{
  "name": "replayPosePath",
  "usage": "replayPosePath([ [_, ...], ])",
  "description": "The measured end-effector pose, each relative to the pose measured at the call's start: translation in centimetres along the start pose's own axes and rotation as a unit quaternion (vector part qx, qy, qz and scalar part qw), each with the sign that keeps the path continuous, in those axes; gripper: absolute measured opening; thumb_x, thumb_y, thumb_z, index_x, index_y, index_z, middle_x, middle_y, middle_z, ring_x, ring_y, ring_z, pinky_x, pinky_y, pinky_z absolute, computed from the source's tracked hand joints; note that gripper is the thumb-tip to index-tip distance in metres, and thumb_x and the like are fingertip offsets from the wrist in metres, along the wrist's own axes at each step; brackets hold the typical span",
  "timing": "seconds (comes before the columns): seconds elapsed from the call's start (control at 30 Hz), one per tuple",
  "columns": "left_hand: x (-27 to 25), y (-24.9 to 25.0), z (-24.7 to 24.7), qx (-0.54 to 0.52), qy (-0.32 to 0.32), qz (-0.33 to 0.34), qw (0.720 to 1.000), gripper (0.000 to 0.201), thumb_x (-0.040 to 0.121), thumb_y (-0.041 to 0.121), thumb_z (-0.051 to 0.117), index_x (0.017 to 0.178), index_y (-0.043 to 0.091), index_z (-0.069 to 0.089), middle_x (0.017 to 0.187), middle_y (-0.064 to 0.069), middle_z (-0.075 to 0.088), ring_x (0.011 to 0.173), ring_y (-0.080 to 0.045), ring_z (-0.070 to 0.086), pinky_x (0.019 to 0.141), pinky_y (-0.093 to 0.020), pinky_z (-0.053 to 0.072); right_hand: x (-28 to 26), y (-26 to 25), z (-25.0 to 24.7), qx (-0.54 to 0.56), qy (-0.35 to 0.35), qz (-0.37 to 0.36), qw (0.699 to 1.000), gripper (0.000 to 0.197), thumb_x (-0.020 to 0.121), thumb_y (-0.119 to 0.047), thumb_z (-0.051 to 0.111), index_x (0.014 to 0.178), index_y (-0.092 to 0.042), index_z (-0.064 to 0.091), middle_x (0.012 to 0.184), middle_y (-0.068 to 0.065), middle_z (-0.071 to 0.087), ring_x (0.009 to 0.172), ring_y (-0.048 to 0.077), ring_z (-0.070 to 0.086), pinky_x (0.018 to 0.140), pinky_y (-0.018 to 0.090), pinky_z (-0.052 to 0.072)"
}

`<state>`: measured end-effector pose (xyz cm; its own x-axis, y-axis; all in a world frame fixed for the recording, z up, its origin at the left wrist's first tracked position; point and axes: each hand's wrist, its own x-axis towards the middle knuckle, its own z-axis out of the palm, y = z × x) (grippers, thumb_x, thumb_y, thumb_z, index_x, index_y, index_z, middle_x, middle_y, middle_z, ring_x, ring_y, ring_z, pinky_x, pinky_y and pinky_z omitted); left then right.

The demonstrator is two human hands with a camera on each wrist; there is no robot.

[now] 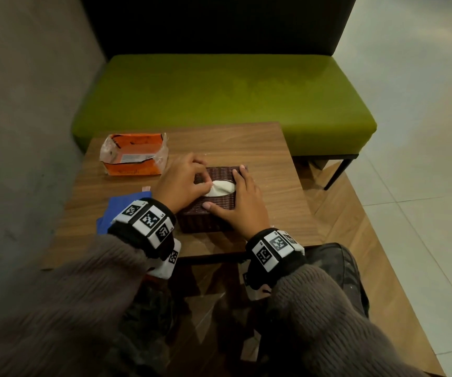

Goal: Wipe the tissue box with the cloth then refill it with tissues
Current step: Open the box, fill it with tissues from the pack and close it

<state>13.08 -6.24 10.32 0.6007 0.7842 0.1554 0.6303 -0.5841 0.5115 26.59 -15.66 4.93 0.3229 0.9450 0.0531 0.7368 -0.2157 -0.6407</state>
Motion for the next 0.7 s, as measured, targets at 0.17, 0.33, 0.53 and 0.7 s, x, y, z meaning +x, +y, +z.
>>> replayPosePath([
  [0.17,-1.5,-0.2,0.8,-0.089,0.11,-0.001,0.99,0.004,0.08,0.012,0.067,0.081,0.011,0.063,0.11,-0.006,0.06,0.106,-0.019,0.054,0.086,-0.024,0.035,0.0,0.0,-0.1,0.008,0.007,-0.008,1.0,0.109,0.074,-0.066,0.068,0.153,-0.007,0.021,0.163,0.006,0.012,0.15,0.022,0.014,0.122,0.039,0.017],
  [0.33,-3.4,-1.3,1.3,-0.08,0.12,-0.015,0.989,0.025,0.081,0.024,0.071,0.102,0.015,0.064,0.112,-0.003,0.057,0.109,-0.016,0.052,0.091,-0.027,0.04,-1.2,0.8,0.0,0.073,0.041,0.007,0.997,0.1,0.077,-0.061,0.068,0.152,-0.011,0.023,0.162,0.005,0.016,0.149,0.021,0.014,0.122,0.04,0.018],
  [0.53,-1.6,-0.2,2.0,-0.007,0.03,-0.008,0.999,0.026,0.081,0.027,0.068,0.105,0.018,0.063,0.117,-0.002,0.055,0.116,-0.019,0.044,0.094,-0.03,0.033,-2.3,1.2,0.5,0.11,0.052,0.024,0.992,0.09,0.082,-0.052,0.069,0.151,-0.012,0.027,0.158,0.008,0.028,0.147,0.02,0.023,0.119,0.045,0.025],
  [0.7,-1.3,0.2,1.9,-0.032,0.053,0.002,0.998,0.009,0.083,0.015,0.063,0.091,0.012,0.061,0.109,-0.004,0.058,0.106,-0.021,0.05,0.084,-0.029,0.037,-2.0,1.5,0.5,0.095,0.041,0.03,0.994,0.091,0.081,-0.056,0.068,0.151,-0.014,0.026,0.159,0.006,0.028,0.146,0.02,0.025,0.118,0.045,0.027],
])
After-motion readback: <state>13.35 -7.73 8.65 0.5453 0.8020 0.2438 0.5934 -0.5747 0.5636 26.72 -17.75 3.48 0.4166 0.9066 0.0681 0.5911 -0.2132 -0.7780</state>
